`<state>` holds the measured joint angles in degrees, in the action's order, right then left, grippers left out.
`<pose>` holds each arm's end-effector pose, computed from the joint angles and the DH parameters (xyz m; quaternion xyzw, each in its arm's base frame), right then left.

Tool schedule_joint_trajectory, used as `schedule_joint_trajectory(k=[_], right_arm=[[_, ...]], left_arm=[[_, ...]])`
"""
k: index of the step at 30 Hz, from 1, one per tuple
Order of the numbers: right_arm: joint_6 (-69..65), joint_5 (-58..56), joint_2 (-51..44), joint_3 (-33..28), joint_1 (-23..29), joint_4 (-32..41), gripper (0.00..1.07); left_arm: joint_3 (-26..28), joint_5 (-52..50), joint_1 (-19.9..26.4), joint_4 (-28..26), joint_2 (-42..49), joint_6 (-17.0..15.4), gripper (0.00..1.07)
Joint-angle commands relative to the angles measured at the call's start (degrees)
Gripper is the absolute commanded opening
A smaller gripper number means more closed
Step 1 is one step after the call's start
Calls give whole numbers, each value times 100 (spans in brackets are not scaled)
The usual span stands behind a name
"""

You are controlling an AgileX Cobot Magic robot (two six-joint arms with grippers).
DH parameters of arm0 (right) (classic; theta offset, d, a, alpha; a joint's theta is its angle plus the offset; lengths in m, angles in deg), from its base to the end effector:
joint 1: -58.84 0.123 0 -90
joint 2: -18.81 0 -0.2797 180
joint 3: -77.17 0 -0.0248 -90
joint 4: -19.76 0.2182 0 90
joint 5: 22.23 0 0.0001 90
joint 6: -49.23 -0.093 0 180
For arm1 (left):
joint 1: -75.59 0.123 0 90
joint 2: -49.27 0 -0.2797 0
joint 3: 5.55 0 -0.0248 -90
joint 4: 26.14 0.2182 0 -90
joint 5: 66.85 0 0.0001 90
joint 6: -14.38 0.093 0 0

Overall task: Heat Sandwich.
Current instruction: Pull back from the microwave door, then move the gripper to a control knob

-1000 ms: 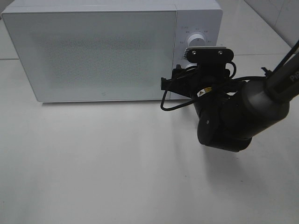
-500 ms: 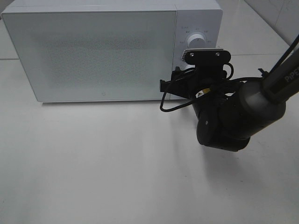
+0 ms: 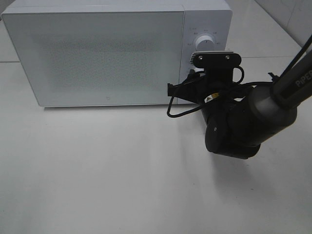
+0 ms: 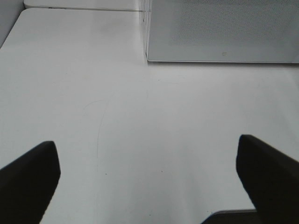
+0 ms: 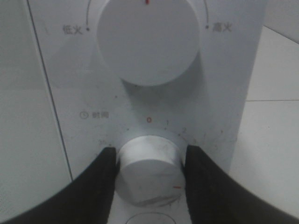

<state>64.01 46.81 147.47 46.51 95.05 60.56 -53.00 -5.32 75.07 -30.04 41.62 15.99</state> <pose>0.3145 0.1600 0.1380 0.0011 0.7366 -0.0174 0.6762 -0.0295 -0.0053 0.2638 0.0177 0.8503 -0.0290 0.5252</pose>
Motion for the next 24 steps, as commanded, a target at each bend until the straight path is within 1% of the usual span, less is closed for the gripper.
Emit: schedule_joint_trajectory(k=[1, 9, 14, 17, 19, 22, 23, 24], right_arm=[[-74, 34, 11, 109, -23, -138, 15], [-229, 115, 11, 109, -23, -138, 15], [-607, 115, 11, 109, -23, -132, 11], [-1358, 132, 11, 109, -23, -138, 9], [-1587, 132, 11, 109, -23, -138, 9], [-2853, 132, 11, 109, -23, -292, 9], [-2853, 132, 11, 109, -23, -292, 9], [-3186, 132, 11, 109, -23, -327, 9]], left_arm=[[-11, -23, 29, 6, 97, -40, 97], [-11, -23, 29, 6, 97, -40, 97], [-11, -23, 29, 6, 97, -40, 97], [-11, -23, 29, 6, 97, -40, 97], [-11, -23, 29, 6, 97, -40, 97], [-11, -23, 29, 6, 97, -40, 97], [-11, -23, 29, 6, 97, -40, 97], [-11, -23, 29, 6, 97, -40, 97]])
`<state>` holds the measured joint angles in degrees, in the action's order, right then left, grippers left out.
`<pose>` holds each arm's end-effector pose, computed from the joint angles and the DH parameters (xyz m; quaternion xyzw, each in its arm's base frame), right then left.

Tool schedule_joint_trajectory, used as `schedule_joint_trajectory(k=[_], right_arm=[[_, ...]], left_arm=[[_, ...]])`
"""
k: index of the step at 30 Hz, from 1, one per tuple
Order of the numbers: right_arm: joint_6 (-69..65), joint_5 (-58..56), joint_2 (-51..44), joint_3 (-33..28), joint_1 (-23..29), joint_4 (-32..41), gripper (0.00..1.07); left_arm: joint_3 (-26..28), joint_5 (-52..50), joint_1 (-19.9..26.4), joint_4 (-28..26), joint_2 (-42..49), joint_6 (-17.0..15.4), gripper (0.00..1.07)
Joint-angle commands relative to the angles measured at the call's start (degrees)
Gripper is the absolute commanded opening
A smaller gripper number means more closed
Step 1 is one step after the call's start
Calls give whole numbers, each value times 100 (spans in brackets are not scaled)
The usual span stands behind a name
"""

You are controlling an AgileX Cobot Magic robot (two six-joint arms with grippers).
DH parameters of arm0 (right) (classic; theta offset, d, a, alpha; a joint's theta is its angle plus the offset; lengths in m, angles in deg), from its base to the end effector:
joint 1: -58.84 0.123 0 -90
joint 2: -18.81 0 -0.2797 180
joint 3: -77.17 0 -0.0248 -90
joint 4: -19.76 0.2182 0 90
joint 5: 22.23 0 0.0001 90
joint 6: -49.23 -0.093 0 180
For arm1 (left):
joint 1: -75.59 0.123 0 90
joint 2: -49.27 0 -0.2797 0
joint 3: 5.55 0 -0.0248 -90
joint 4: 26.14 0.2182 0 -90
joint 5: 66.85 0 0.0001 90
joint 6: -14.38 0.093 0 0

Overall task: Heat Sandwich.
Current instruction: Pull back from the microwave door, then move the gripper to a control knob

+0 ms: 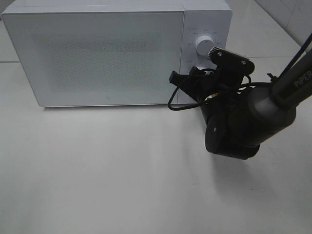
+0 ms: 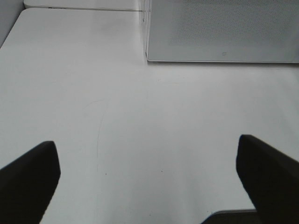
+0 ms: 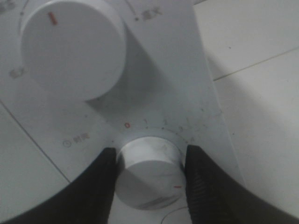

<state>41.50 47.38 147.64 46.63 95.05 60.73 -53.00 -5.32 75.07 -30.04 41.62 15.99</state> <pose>0.3149 0.1598 0.1382 0.1461 0.7190 0.1138 0.6698 -0.0295 -0.0053 0.2638 0.0177 0.8503 -0.0290 0.5252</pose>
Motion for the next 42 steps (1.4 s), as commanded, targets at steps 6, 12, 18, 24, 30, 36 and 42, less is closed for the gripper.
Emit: schedule_joint_trajectory(k=[6, 12, 18, 24, 30, 36, 42], right_arm=[[-2389, 74, -6, 97, -23, -441, 9], [-3598, 80, -6, 97, -23, -453, 9], [-4503, 97, -6, 97, -11, -464, 9], [-5919, 138, -6, 97, -11, -590, 9], [-7185, 143, -6, 97, -11, -596, 9], [-8021, 269, -6, 97, -11, -688, 9], [-8039, 372, -6, 97, -11, -728, 10]], left_arm=[[-11, -23, 29, 6, 97, -40, 97], [-11, -23, 29, 6, 97, -40, 97], [-11, -23, 29, 6, 97, -40, 97], [-11, -23, 29, 6, 97, -40, 97], [-11, -23, 29, 6, 97, -40, 97], [-11, -23, 29, 6, 97, -40, 97], [-11, -23, 29, 6, 97, -40, 97]])
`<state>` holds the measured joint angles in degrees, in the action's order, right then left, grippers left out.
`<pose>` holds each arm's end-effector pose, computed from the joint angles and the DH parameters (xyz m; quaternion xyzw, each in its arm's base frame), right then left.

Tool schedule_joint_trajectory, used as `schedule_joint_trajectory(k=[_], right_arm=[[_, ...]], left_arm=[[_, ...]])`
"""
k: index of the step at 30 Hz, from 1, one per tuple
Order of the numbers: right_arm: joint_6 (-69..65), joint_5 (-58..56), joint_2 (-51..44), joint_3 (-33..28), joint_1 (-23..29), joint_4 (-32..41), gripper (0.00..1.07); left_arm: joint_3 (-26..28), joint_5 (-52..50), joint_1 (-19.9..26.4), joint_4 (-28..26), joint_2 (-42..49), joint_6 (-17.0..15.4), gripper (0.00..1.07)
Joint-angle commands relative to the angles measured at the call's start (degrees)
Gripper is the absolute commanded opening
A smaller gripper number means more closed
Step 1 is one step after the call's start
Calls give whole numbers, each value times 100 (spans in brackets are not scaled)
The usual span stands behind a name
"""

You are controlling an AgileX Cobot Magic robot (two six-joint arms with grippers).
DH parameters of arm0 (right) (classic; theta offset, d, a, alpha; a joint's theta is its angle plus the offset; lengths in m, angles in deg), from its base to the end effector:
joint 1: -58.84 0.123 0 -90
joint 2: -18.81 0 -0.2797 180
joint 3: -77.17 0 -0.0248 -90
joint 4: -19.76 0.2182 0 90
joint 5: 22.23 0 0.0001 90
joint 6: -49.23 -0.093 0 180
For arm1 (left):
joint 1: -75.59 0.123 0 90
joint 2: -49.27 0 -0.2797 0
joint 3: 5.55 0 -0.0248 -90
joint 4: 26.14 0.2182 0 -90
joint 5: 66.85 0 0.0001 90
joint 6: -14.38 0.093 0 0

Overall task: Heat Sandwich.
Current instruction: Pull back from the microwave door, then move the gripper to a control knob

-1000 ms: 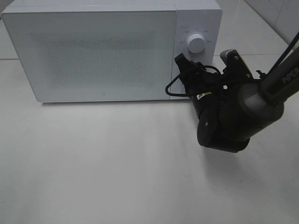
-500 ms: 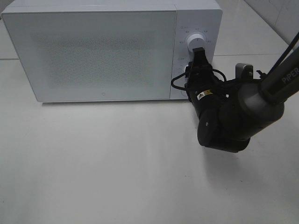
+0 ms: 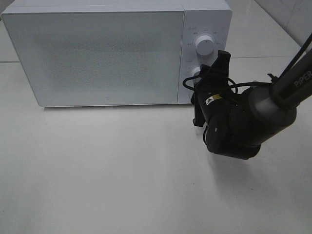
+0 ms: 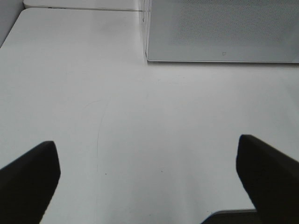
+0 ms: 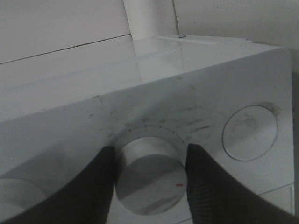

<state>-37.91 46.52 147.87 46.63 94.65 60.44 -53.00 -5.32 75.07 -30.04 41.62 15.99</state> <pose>0.3160 0.1584 0.1355 0.5751 0.4647 0.5102 0.4393 -0.0295 -0.0053 0.2638 0.0177 0.8503 -0.0290 0.5252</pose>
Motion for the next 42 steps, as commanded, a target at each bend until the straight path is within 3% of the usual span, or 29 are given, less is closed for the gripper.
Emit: schedule_joint_trajectory(k=[1, 15, 25, 32, 36, 42], right_arm=[[-97, 458, -29, 97, 29, -699, 10], [246, 453, -29, 97, 29, -963, 18], [590, 430, -29, 86, 23, -441, 45], [865, 458, -126, -74, 23, -355, 71], [951, 304, -275, -321, 29, -407, 78], [1226, 23, -521, -602, 34, -705, 77]], left_arm=[[-11, -23, 29, 6, 97, -40, 97], [-11, -23, 29, 6, 97, -40, 97], [-11, -23, 29, 6, 97, -40, 97], [-11, -23, 29, 6, 97, -40, 97], [-11, -23, 29, 6, 97, -40, 97], [-11, -23, 29, 6, 97, -40, 97]])
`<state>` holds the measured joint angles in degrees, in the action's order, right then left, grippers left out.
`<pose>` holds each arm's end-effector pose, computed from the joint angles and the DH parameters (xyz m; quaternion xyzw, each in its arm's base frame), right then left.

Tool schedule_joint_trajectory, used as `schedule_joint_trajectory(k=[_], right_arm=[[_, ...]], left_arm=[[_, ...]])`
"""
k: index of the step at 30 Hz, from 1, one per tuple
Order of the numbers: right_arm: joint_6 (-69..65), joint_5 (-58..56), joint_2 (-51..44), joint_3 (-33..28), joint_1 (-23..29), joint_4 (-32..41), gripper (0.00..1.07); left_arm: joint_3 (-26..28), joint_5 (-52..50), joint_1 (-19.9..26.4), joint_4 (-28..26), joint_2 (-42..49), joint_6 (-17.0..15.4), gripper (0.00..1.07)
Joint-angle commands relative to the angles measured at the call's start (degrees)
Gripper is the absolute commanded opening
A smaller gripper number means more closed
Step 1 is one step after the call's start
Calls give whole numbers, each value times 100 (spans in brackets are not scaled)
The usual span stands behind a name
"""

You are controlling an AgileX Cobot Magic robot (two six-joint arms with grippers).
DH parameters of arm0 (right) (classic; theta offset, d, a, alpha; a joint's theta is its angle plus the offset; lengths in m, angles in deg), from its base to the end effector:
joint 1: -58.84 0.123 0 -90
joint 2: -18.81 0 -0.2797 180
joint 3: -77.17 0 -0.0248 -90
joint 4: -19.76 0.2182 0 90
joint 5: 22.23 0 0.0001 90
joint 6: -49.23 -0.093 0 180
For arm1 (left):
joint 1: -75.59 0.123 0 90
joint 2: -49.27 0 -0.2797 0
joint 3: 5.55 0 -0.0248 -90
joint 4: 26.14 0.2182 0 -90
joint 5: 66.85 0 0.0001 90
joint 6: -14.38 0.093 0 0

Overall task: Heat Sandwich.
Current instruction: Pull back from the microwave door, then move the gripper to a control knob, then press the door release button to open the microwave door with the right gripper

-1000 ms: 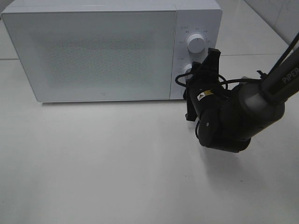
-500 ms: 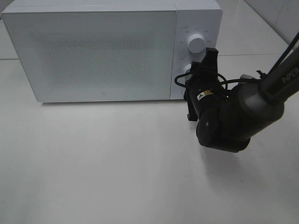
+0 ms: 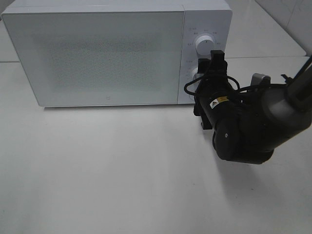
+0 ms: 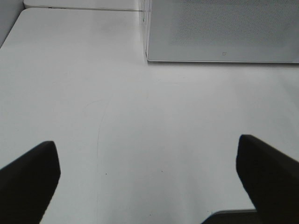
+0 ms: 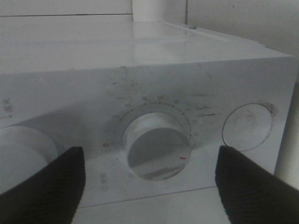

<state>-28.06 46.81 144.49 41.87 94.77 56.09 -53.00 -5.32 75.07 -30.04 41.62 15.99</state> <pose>0.3012 0.1547 0.1432 0.5056 0.5394 0.4789 0.4735 -0.0295 -0.0053 0.2638 0.0177 0.8503 -0.0290 0.5252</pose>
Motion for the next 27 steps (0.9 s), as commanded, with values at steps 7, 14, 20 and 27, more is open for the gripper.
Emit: schedule_joint_trajectory(k=[7, 14, 20, 27], right_arm=[[1438, -997, -900, -596, 23, -905, 76], [3529, -2538, -1650, -670, 11, -1180, 77], [6205, -4601, -2590, -602, 6, -1192, 79], [7385, -6520, -3117, -292, -332, -1604, 79]], left_arm=[[-11, -23, 29, 6, 97, -40, 97], [-11, -23, 29, 6, 97, -40, 97], [-11, -23, 29, 6, 97, -40, 97], [-11, -23, 29, 6, 97, -40, 97]])
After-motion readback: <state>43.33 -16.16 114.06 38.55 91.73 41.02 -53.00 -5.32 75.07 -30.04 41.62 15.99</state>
